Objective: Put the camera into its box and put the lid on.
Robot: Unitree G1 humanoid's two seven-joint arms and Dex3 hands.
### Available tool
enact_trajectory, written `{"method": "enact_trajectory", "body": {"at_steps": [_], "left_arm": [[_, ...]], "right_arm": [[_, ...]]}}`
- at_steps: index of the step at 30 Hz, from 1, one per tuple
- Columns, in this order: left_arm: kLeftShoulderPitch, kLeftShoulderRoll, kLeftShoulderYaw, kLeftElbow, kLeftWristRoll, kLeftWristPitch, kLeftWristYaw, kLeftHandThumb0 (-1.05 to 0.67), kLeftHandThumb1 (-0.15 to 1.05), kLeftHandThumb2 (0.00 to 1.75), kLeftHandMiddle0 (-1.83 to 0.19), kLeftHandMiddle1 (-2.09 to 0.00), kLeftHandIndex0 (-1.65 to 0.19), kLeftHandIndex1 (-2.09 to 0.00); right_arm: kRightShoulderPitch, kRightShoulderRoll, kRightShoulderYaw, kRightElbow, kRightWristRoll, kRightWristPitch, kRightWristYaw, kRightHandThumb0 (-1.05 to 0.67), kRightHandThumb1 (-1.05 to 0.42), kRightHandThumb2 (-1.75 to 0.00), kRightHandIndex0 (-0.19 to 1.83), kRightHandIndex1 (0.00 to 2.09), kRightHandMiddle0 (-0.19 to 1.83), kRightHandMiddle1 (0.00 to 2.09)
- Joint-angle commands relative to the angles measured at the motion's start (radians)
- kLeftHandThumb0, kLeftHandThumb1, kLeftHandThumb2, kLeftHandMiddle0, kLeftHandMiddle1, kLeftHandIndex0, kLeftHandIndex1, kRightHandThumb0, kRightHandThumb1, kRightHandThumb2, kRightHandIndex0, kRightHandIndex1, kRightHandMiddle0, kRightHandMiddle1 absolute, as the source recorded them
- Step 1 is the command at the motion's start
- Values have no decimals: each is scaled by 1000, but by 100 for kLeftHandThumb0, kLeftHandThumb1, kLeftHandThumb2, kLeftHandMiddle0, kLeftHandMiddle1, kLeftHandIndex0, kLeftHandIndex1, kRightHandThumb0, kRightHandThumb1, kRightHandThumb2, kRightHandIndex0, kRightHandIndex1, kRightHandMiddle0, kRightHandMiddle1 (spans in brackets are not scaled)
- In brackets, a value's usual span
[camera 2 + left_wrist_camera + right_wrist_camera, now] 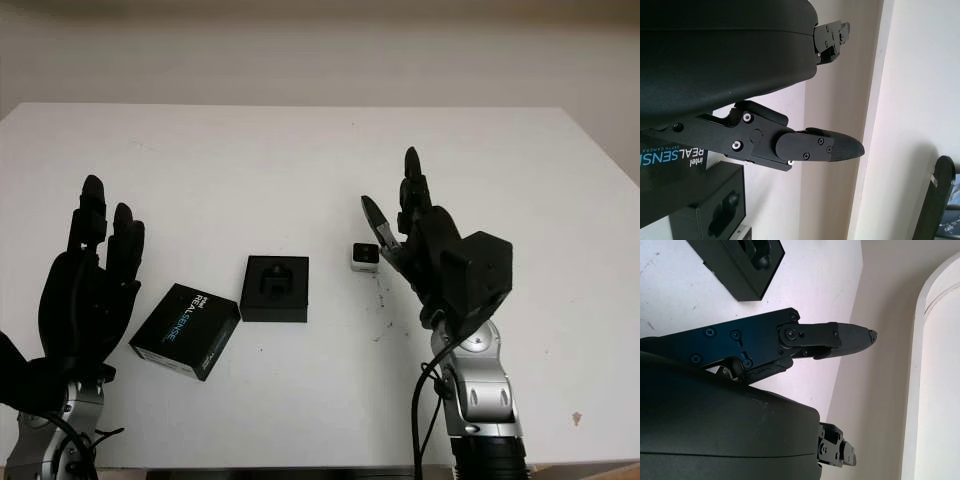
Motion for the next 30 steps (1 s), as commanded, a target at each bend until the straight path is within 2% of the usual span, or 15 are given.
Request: {"method": "enact_trajectory", "body": {"at_steps": [1, 10, 16, 19, 25, 30], "left_arm": [[-7, 5, 0, -9, -3, 1, -5, -56, 105, 28, 19, 0, 19, 0], [-10, -2, -12, 2, 3, 8, -5, -56, 105, 30, 19, 0, 19, 0], [-15, -9, -15, 21, 8, -9, -4, -56, 105, 29, 19, 0, 19, 0], [-11, -11, -11, 20, 0, -15, -7, -56, 105, 29, 19, 0, 19, 0], [0, -10, -10, 9, 3, -17, -2, -56, 105, 30, 19, 0, 19, 0], [7, -3, -1, 4, -2, -24, -8, -55, 105, 30, 19, 0, 19, 0]], "right_arm": [[5, 1, 4, 4, -7, -19, -3, -70, -105, -33, -19, 0, -19, 2], [18, 1, 16, 4, -19, -6, -9, -73, -105, -30, -19, 1, -18, 4], [-16, 2, -25, 40, 10, -53, -21, -64, -100, -7, -10, 7, -9, 8], [-74, -64, -41, 100, -7, -89, 16, -54, -93, -4, -1, 11, 0, 13], [-213, -221, -10, 368, -106, -209, 119, -55, -84, -3, 5, 12, 8, 15], [-266, -284, 39, 510, -198, -278, 135, -63, -83, -5, 6, 11, 13, 14]]}}
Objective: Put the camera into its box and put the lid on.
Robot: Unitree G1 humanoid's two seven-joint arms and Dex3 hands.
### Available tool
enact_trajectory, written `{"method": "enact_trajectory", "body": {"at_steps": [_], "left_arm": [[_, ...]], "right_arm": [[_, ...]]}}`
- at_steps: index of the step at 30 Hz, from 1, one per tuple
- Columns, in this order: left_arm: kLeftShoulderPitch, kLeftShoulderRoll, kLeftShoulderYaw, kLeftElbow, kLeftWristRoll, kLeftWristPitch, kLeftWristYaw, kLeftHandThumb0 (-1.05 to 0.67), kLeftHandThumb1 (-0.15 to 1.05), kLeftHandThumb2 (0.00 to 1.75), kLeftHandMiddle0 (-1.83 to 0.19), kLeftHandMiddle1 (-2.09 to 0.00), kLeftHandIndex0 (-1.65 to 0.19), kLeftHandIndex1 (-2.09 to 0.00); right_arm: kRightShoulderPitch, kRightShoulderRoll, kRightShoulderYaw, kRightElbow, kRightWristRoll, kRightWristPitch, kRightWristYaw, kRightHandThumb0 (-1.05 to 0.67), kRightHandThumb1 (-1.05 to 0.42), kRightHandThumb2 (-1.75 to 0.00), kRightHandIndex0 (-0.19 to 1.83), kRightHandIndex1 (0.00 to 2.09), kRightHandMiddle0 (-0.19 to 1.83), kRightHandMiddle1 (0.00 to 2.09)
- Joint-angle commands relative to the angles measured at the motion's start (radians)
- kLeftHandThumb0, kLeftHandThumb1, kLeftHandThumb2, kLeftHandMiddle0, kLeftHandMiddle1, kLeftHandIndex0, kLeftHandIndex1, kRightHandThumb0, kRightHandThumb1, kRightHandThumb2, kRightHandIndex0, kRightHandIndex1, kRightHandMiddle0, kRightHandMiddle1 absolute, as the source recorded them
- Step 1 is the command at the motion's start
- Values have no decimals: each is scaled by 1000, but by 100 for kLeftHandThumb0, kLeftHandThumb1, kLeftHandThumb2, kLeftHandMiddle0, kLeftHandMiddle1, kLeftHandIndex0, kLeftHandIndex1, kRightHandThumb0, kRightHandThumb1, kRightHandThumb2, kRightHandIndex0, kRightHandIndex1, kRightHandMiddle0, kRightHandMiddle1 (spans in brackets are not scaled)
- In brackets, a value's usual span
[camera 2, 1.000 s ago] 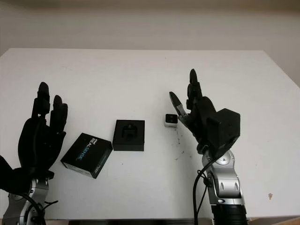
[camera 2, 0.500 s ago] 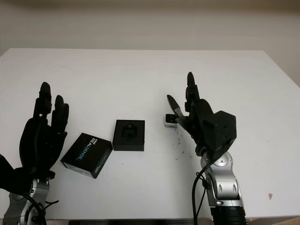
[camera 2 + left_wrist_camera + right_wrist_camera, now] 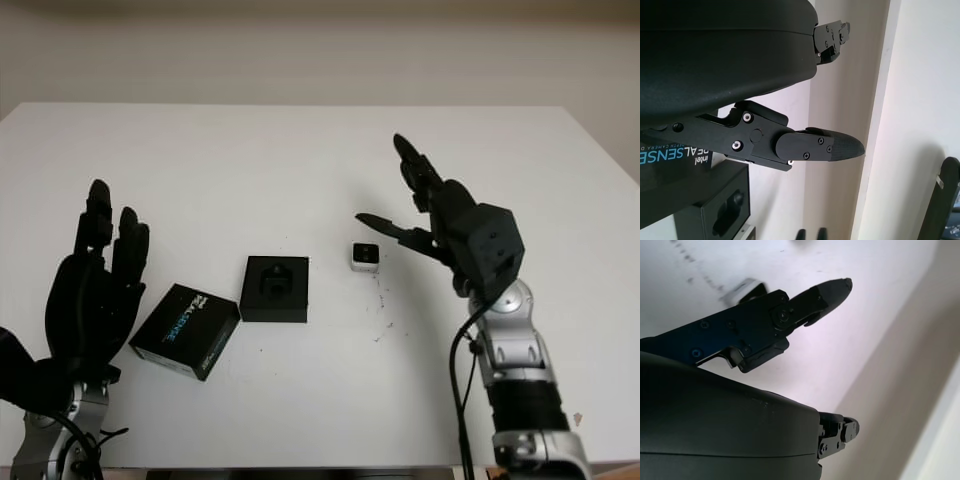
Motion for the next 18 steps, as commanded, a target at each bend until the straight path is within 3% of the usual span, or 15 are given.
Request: {"method": "enact_trajectory", "body": {"at_steps": [1, 7, 18], "left_arm": [[4, 4, 7, -20, -5, -7, -1, -55, 105, 30, 19, 0, 19, 0], [0, 10, 6, -23, 5, 1, -1, -56, 105, 30, 19, 0, 19, 0], [-2, 11, 8, -25, 3, 7, 7, -56, 105, 30, 19, 0, 19, 0]], "right_arm": [[-28, -35, 27, 47, -37, -46, 7, -66, -83, -5, 6, 11, 14, 14], [-35, -76, 88, 115, -99, -101, 62, -76, -85, -6, 6, 9, 15, 12], [-50, -86, 143, 198, -160, -136, 72, -68, -83, -5, 5, 6, 25, 12]]}}
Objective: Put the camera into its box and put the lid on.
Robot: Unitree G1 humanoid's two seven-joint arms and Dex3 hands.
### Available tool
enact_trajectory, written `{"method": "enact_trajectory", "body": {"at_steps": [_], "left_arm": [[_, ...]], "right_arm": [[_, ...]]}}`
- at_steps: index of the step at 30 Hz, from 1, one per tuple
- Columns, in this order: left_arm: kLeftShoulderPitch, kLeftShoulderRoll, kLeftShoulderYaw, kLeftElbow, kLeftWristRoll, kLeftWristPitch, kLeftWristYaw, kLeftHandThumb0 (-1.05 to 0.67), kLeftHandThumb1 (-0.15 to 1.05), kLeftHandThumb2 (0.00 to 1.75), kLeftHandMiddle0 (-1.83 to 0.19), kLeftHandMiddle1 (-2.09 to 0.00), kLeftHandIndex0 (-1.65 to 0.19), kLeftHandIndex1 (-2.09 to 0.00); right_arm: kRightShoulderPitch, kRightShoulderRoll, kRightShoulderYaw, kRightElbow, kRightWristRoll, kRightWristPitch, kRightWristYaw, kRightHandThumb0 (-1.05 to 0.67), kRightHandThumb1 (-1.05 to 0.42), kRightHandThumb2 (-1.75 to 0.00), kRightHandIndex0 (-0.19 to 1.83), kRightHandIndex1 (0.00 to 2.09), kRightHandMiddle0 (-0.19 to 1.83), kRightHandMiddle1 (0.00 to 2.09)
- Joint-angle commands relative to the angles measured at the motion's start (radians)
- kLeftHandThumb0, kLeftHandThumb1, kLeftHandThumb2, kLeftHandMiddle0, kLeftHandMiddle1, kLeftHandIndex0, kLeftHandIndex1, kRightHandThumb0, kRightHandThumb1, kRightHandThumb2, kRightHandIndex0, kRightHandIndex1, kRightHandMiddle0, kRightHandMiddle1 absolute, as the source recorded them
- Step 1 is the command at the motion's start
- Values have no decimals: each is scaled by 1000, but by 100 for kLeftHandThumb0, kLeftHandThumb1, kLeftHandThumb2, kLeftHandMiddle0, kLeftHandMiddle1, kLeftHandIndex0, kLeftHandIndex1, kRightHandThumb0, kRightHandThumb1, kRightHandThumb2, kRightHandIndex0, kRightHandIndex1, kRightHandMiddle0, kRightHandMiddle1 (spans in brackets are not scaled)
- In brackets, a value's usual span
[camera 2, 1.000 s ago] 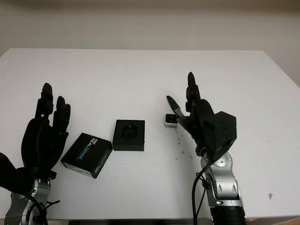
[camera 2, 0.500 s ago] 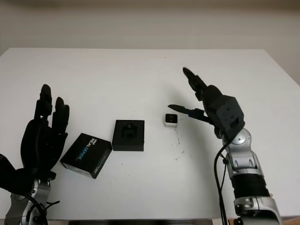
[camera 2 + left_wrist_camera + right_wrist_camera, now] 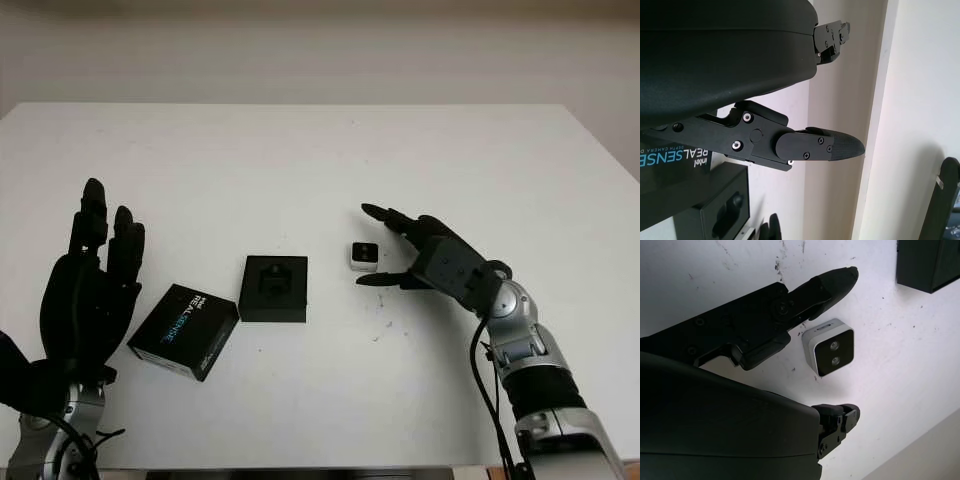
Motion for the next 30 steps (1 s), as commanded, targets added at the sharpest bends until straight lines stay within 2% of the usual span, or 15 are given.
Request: {"method": "enact_trajectory", "body": {"at_steps": [1, 11, 18, 19, 20, 21, 23, 30], "left_arm": [[-3, 7, 3, -17, 2, 3, 1, -56, 105, 31, 19, 0, 19, 0], [-6, 11, -1, -9, 5, 1, -5, -57, 105, 31, 19, 0, 19, 0], [-4, 10, 1, -11, -2, 1, -5, -56, 105, 31, 19, 0, 19, 0], [-4, 11, 1, -13, -1, 3, -4, -56, 105, 31, 19, 0, 19, 0], [-5, 11, 2, -13, -3, 3, -5, -55, 105, 30, 19, 0, 19, 0], [-5, 11, 2, -14, -3, 5, -3, -55, 105, 30, 19, 0, 19, 0], [-6, 12, 3, -14, -2, 6, -3, -56, 105, 30, 19, 0, 19, 0], [-3, 9, 3, -19, -2, 7, 0, -56, 105, 30, 19, 0, 19, 0]], "right_arm": [[-19, -10, 8, 13, -6, -12, -1, -68, -83, -5, 5, 6, 26, 12], [-9, 25, 14, 54, -22, -44, -105, -52, -83, -6, 14, 9, 44, 18], [-17, 53, 18, 108, -22, -109, -159, -48, -86, -6, 19, 10, 52, 26], [-18, 57, 19, 111, -25, -110, -170, -47, -86, -6, 20, 9, 51, 34], [-19, 59, 20, 112, -29, -107, -180, -44, -87, -6, 23, 8, 43, 59], [-20, 63, 20, 114, -31, -104, -190, -41, -88, -6, 24, 8, 38, 72], [-24, 67, 24, 120, -42, -101, -209, -37, -89, -6, 27, 8, 36, 90], [-25, 60, 41, 111, -75, -73, -222, -35, -91, -6, 27, 6, 36, 100]]}}
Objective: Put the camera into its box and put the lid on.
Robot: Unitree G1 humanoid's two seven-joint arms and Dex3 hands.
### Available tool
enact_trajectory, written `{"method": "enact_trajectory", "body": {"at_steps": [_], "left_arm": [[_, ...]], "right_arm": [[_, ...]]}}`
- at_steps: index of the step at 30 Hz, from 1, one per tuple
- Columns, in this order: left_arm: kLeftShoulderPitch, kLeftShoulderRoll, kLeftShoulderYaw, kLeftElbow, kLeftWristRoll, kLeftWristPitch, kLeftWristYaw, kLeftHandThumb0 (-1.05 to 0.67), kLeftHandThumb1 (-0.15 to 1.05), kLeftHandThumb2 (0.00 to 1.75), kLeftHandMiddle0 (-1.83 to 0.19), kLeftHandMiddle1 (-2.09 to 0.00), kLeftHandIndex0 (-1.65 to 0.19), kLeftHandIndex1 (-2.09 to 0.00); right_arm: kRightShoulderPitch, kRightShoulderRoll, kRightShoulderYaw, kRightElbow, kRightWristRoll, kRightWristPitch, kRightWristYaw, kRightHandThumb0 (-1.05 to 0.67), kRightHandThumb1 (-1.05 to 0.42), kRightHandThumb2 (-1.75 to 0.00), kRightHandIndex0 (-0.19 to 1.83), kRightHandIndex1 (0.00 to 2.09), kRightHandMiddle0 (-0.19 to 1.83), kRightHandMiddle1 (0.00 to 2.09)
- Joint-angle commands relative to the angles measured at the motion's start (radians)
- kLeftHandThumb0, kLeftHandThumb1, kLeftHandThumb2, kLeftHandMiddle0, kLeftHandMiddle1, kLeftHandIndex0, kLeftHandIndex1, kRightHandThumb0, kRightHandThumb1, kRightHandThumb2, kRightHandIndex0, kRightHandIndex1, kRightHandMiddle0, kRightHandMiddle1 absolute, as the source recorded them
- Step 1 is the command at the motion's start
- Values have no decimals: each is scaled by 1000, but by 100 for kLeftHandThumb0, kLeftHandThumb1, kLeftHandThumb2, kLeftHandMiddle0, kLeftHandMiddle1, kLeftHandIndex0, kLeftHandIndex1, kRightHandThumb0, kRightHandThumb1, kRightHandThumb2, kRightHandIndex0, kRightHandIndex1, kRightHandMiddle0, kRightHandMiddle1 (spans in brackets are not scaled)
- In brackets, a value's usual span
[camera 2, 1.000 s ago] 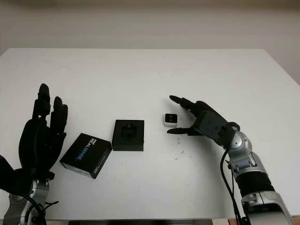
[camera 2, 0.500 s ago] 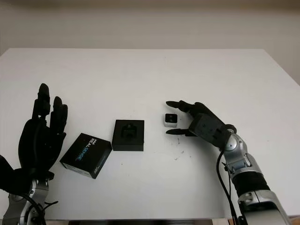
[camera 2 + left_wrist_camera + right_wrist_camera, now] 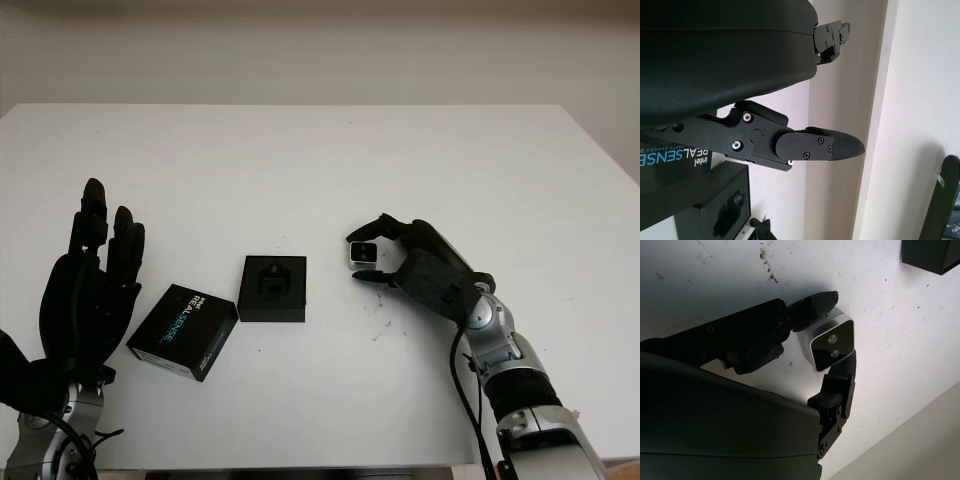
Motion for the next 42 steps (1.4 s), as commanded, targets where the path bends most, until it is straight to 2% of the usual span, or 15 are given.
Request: {"method": "enact_trajectory", "body": {"at_steps": [1, 12, 17, 20, 27, 36, 42], "left_arm": [[-2, 2, 3, -20, 0, 3, 3, -56, 105, 29, 19, 0, 19, 0], [-6, 4, 5, -14, 5, -7, 5, -57, 105, 30, 19, 0, 19, 0], [-4, 5, 6, -20, 3, -1, 8, -56, 105, 30, 19, 0, 19, 0], [-3, 5, 7, -19, 0, -1, 6, -56, 105, 29, 19, 0, 19, 0], [-3, 3, 5, -21, -3, 1, 6, -56, 105, 27, 19, 0, 19, 0], [-4, -3, 1, -17, -6, -6, 5, -54, 105, 28, 19, 0, 19, 0], [1, -12, -2, -22, -9, -1, 11, -54, 105, 27, 19, 0, 19, 0]], "right_arm": [[-7, -3, 14, -3, -16, 16, -2, -35, -91, -6, 28, 6, 36, 100], [2, -16, 35, -42, -61, 58, -7, -35, -91, -5, 25, 5, 37, 88], [1, -18, 43, -40, -77, 58, -16, -35, -92, -6, 26, 6, 38, 90], [5, -17, 50, -45, -93, 54, -43, -31, -95, -6, 33, 7, 42, 115], [20, 27, 0, -26, 16, -10, -43, -32, -96, -5, 39, 7, 35, 144], [23, 59, -23, -7, 93, -54, -5, -38, -96, -5, 38, 6, 32, 148], [26, 79, -31, -46, 113, -14, 4, -41, -97, -6, 34, 4, 33, 151]]}}
